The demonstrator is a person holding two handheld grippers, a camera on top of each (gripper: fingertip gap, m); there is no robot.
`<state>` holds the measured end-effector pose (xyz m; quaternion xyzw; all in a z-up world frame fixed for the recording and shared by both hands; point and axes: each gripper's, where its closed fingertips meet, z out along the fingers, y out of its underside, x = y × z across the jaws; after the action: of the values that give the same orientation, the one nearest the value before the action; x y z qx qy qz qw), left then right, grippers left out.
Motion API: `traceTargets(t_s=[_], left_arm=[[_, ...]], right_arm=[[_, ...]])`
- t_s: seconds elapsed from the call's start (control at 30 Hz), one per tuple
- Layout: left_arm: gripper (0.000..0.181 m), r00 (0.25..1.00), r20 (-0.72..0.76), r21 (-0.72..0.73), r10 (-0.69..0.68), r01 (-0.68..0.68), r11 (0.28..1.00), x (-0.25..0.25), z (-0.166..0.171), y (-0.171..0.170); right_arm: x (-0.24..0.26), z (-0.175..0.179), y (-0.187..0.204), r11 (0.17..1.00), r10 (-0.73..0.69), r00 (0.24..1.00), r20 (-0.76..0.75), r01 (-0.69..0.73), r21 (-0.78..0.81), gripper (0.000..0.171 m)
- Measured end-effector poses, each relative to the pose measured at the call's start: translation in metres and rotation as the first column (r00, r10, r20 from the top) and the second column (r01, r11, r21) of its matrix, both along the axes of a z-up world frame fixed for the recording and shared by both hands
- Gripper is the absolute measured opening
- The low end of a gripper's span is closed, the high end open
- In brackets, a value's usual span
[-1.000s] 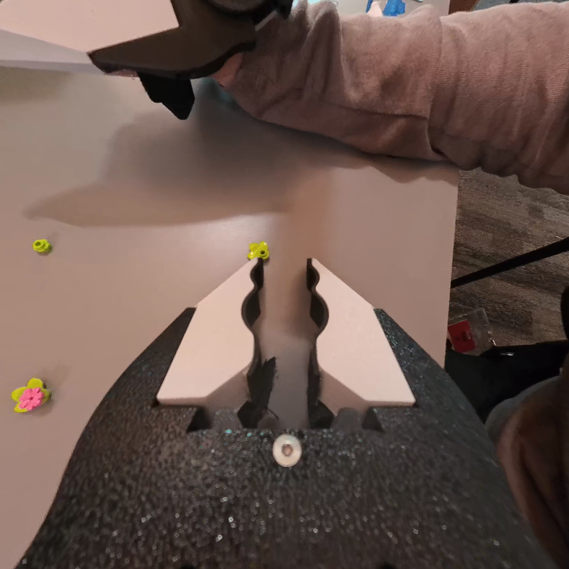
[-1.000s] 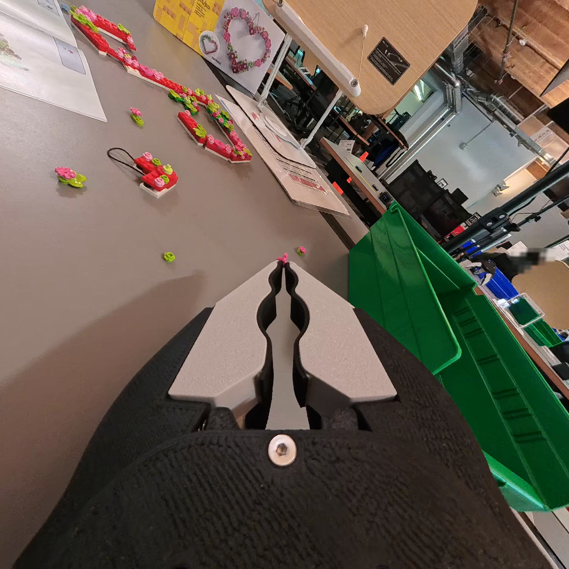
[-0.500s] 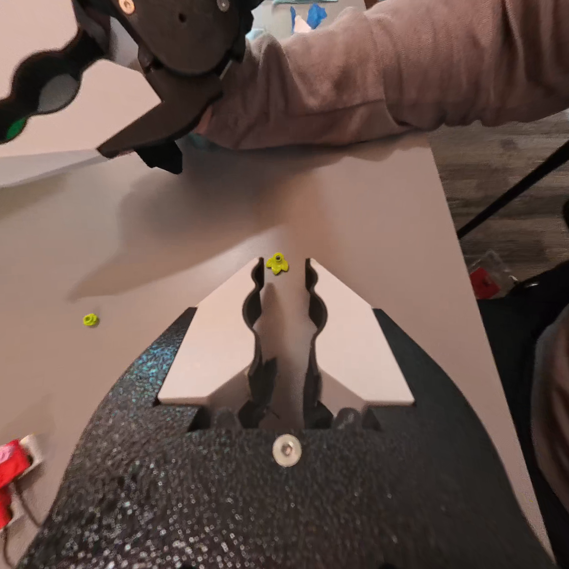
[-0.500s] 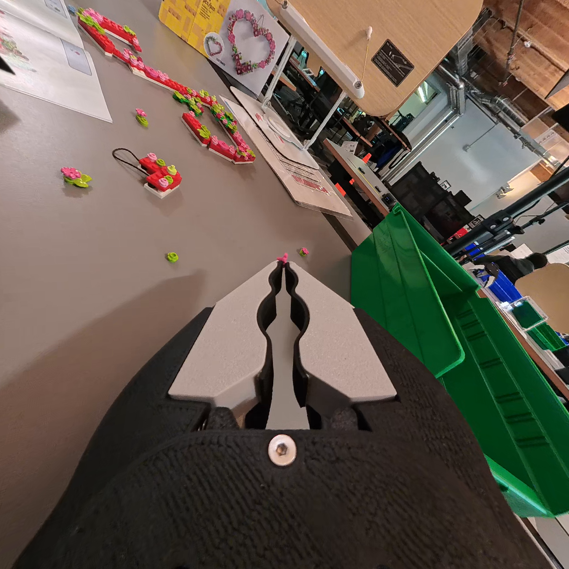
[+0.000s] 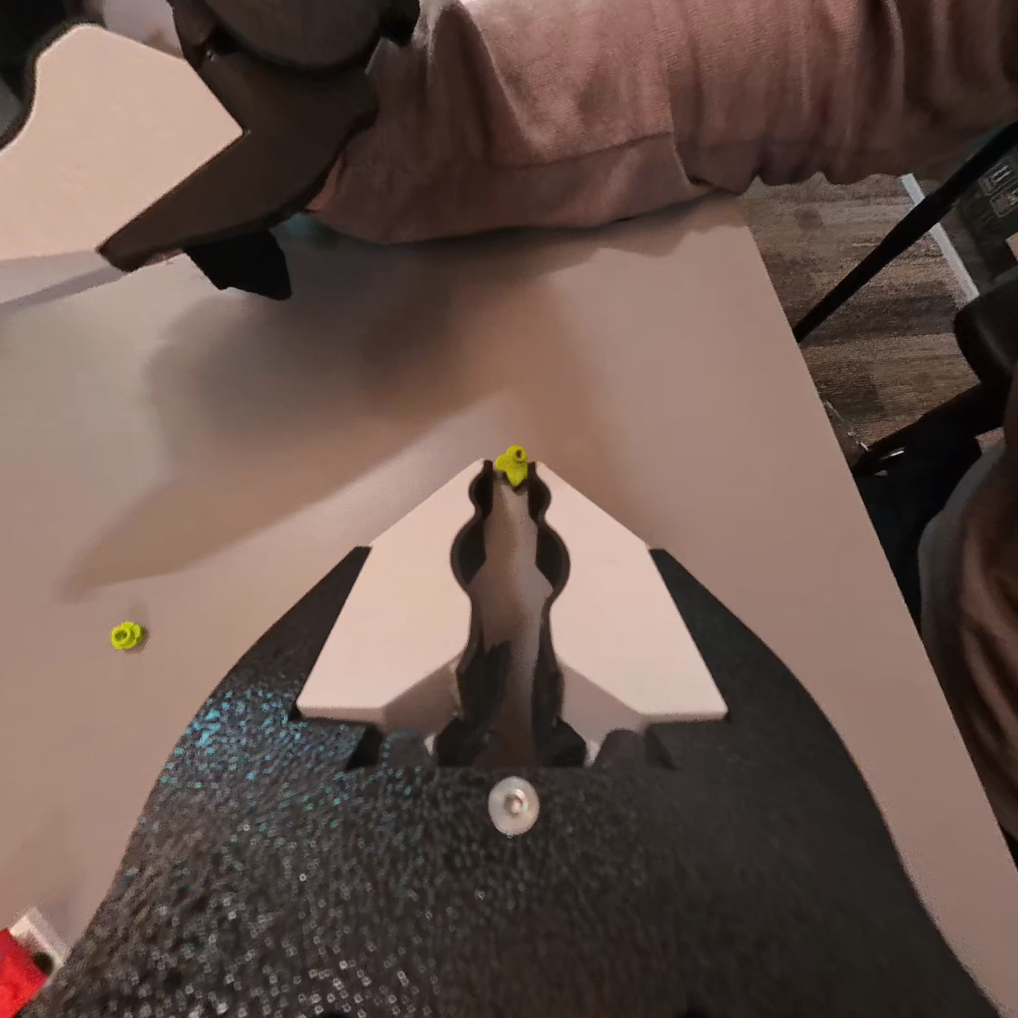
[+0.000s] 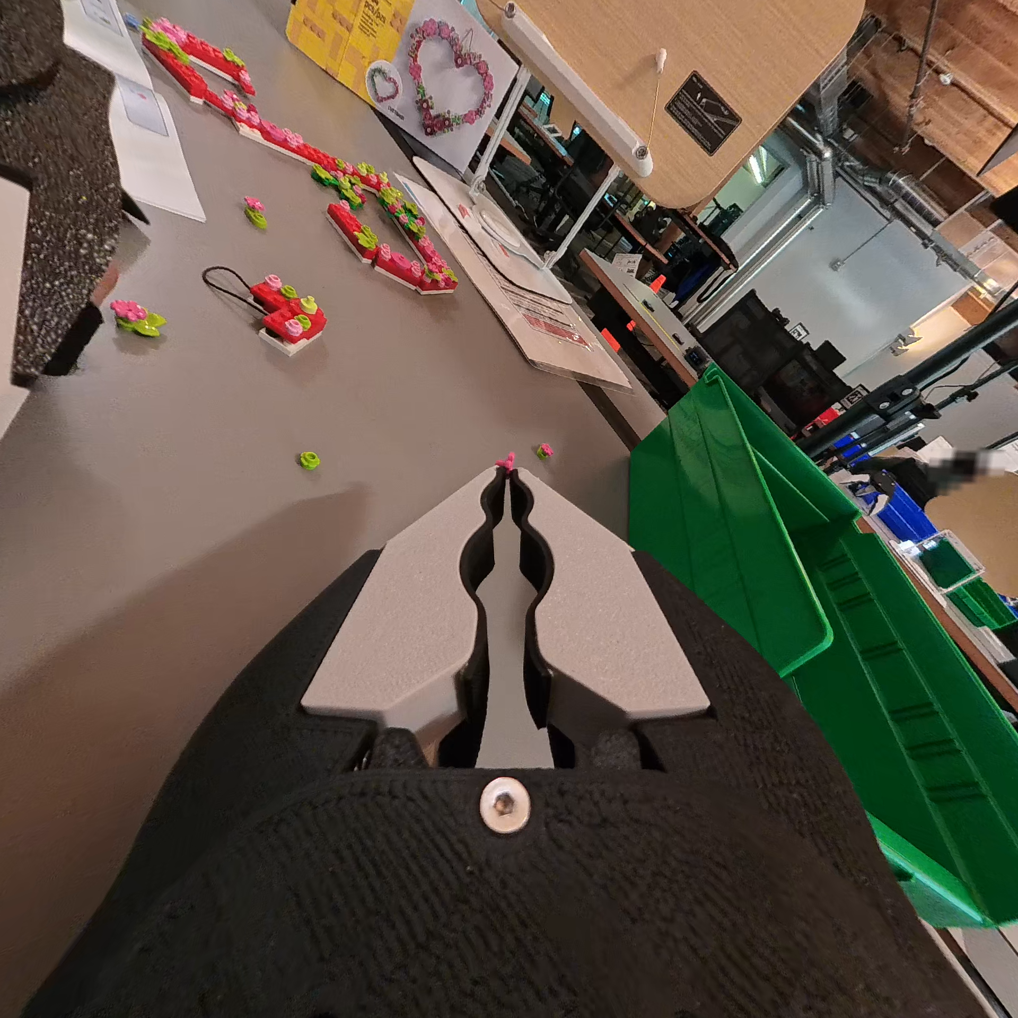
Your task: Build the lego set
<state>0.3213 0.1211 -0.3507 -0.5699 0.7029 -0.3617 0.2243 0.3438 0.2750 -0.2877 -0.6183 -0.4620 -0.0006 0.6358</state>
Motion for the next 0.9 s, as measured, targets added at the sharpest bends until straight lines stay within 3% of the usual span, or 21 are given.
traceTargets(t_s=[0.03, 0.2, 0.4, 0.53, 0.63, 0.77, 0.9], left_arm=[[0.011, 1.000, 0.000, 0.005, -0.006, 0.006, 1.000, 0.000, 0.000, -0.001], [0.008, 1.000, 0.016, 0.007, 0.020, -0.020, 1.000, 0.000, 0.001, 0.001], [0.002, 0.957, 0.059, -0.137, 0.283, -0.273, 0.952, -0.008, 0.021, 0.029], [0.000, 0.852, 0.080, -0.424, 0.518, -0.441, 0.791, -0.017, 0.038, 0.054], [0.000, 0.753, 0.109, -0.586, 0.650, -0.479, 0.653, -0.026, 0.048, 0.074], [0.000, 0.609, 0.171, -0.813, 0.774, -0.357, 0.460, -0.040, 0.080, 0.092], [0.000, 0.514, 0.159, -0.915, 0.843, -0.244, 0.321, -0.049, 0.096, 0.085]], right_arm=[[0.000, 0.000, 0.000, 1.000, 0.000, 1.000, 0.000, 0.000, 0.000, 0.000], [-0.002, 0.002, -0.002, 1.000, 0.015, 1.000, -0.003, -0.015, 0.008, 0.000], [-0.007, 0.012, -0.016, 0.995, 0.070, 0.997, 0.016, -0.071, 0.073, 0.000], [-0.017, 0.019, -0.030, 0.984, 0.144, 0.989, 0.014, -0.145, 0.106, 0.000], [-0.029, 0.021, -0.041, 0.972, 0.202, 0.979, 0.017, -0.203, 0.119, 0.000], [-0.045, 0.027, -0.057, 0.947, 0.285, 0.959, 0.010, -0.283, 0.149, 0.000], [-0.059, 0.040, -0.074, 0.918, 0.331, 0.944, 0.017, -0.326, 0.224, 0.000]])
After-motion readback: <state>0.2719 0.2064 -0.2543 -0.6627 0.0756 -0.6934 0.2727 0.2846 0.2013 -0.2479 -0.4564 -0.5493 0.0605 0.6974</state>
